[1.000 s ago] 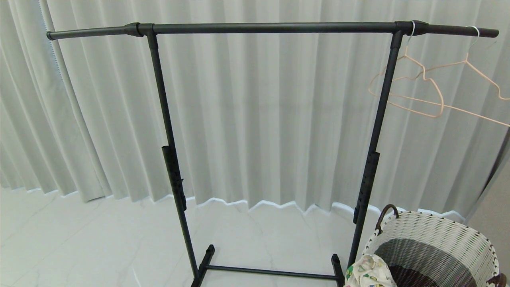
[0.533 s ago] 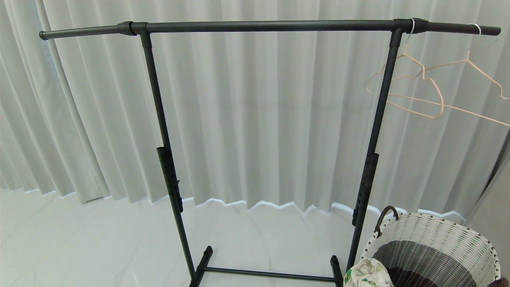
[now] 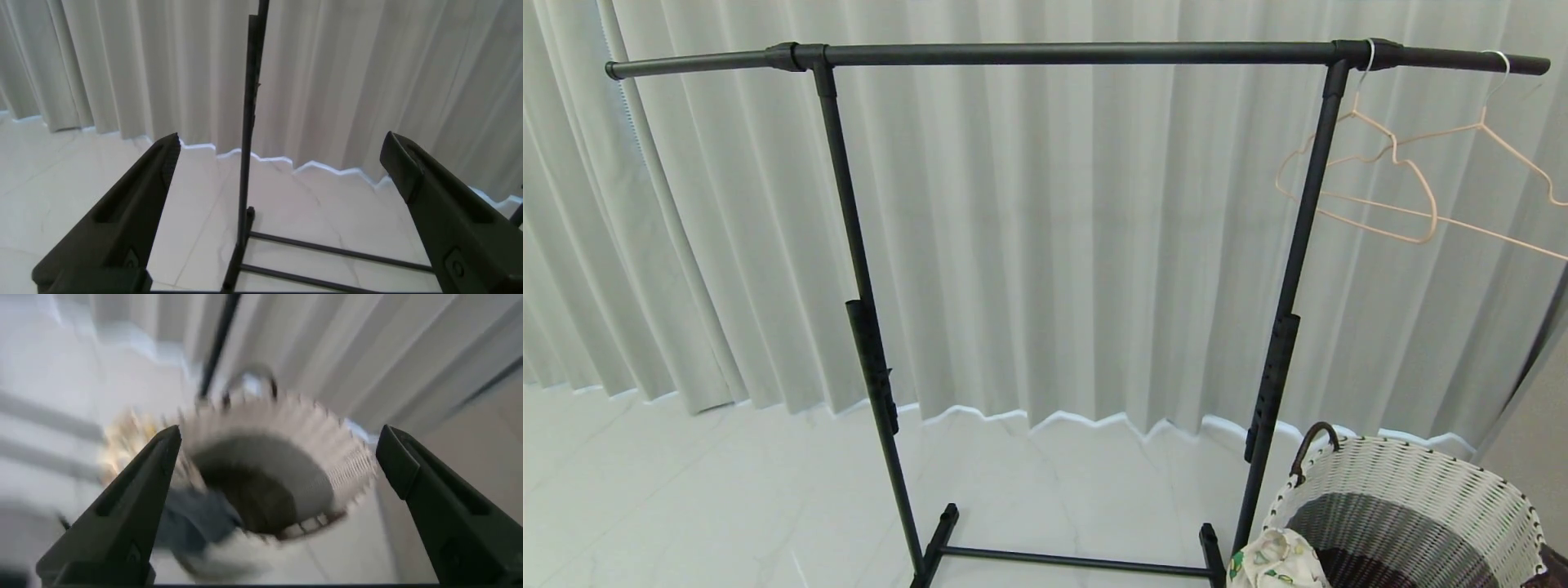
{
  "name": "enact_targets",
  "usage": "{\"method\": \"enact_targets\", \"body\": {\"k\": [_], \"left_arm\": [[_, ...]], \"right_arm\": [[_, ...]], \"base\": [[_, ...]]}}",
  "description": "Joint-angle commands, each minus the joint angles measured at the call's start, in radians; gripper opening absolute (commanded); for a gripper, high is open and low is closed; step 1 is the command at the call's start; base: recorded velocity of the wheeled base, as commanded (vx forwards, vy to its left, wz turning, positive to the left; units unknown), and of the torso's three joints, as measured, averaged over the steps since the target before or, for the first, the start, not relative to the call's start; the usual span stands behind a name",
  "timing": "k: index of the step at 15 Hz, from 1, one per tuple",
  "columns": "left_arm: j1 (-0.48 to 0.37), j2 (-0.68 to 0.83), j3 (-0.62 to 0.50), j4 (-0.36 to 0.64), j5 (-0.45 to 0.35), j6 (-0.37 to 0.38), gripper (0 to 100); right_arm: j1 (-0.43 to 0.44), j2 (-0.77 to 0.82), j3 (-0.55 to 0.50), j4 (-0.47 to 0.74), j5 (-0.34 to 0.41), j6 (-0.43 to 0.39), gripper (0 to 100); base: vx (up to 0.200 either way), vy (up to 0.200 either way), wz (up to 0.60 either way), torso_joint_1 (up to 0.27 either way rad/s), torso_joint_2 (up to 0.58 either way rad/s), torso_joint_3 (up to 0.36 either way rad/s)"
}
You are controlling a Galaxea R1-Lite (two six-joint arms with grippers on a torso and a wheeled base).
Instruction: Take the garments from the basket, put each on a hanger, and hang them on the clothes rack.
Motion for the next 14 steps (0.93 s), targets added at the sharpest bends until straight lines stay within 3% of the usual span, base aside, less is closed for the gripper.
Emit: {"method": "enact_targets", "body": {"k": [1,4,7,8,14], "left_arm": [[0.001,0.001,0.0,0.0,0.0,0.0,100],[0.001,0.0,0.0,0.0,0.0,-0.001,100],[0.001,0.001,0.0,0.0,0.0,-0.001,100],[0.001,0.001,0.0,0.0,0.0,-0.001,100],[0.001,0.001,0.0,0.0,0.0,-0.001,100]], "right_arm": [[-0.056,0.513,0.002,-0.06,-0.011,-0.282,100],[-0.027,0.729,0.16,-0.261,-0.009,-0.434,100],[0.067,0.959,0.263,-0.48,-0.011,-0.449,100],[0.085,1.025,0.272,-0.533,-0.011,-0.449,100],[0.081,1.216,0.158,-0.54,-0.012,-0.448,100]], "base": [[0.0,0.0,0.0,0.0,0.0,0.0],[0.0,0.0,0.0,0.0,0.0,0.0],[0.0,0.0,0.0,0.0,0.0,0.0],[0.0,0.0,0.0,0.0,0.0,0.0],[0.0,0.0,0.0,0.0,0.0,0.0]]}}
